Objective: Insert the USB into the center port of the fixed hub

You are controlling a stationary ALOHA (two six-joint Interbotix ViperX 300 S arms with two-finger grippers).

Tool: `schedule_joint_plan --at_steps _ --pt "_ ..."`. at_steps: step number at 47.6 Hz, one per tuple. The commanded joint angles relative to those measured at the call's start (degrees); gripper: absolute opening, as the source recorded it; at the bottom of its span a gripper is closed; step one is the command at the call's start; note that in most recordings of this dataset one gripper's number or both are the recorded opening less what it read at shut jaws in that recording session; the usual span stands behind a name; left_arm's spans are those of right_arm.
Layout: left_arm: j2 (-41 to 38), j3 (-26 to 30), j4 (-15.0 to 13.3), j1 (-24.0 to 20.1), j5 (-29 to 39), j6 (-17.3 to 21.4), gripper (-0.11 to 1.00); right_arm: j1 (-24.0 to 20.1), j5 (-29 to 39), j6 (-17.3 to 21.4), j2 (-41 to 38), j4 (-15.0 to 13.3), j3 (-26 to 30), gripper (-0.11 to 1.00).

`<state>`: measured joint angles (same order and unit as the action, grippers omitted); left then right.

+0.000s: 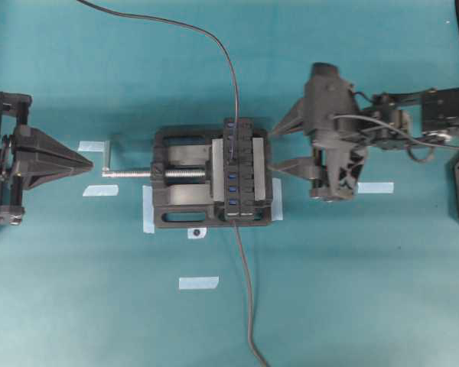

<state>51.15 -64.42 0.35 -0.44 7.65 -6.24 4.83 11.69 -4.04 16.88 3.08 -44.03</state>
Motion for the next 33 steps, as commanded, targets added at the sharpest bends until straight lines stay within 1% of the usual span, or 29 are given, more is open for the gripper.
schedule_joint_plan --at_steps 1,16,33 --pt "-0.1 1.1 0.1 0.0 -0.4 -0.1 0.01 0.0 -2.0 0.4 2.6 0.1 -0.7 0.73" --pt "-0.2 1.2 0.1 0.0 -0.3 -0.1 0.01 0.0 -8.1 0.4 6.9 0.1 -5.2 0.73" --pt "-0.1 1.2 0.1 0.0 -0.4 -0.1 0.01 -0.4 -8.5 0.4 10.0 0.1 -8.5 0.73"
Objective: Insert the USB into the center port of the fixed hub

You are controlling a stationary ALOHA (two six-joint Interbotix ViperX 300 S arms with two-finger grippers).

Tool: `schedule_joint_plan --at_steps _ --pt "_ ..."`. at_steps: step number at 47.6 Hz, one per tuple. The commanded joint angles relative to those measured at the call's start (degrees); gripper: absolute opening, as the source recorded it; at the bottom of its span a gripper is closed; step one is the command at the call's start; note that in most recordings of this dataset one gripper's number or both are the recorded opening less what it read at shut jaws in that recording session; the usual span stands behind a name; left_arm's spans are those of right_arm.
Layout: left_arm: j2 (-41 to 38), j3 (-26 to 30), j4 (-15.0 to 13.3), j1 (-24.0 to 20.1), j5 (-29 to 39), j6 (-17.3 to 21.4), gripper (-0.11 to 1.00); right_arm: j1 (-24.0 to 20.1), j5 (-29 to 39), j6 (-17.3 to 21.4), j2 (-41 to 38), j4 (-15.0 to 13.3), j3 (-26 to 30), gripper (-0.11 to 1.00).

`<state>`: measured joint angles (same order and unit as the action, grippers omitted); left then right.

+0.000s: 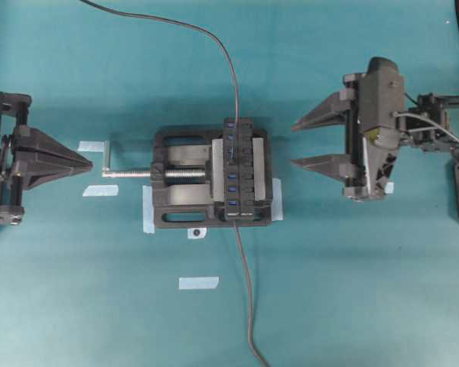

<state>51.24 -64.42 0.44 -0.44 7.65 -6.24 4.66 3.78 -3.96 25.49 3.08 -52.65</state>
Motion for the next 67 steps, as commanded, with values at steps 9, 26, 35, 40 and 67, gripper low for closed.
schedule_joint_plan --at_steps 9,26,35,40,67 --pt "-0.2 1.2 0.0 0.0 -0.3 -0.1 0.01 -0.3 -1.3 0.3 3.7 0.1 -1.8 0.73" --pt "-0.3 1.1 0.0 -0.1 -0.4 -0.1 0.01 -0.4 -1.8 0.4 5.4 0.1 -3.5 0.73" --pt "-0.2 1.1 0.0 0.0 -0.3 -0.1 0.01 -0.4 -1.8 0.4 5.4 0.1 -3.6 0.73" --pt "-0.3 1.1 0.0 0.0 -0.3 -0.1 0.01 -0.4 -1.8 0.4 5.4 0.0 -3.7 0.73" --pt "-0.2 1.2 0.0 -0.1 -0.4 -0.1 0.01 -0.4 -1.8 0.4 5.4 0.1 -4.1 0.73"
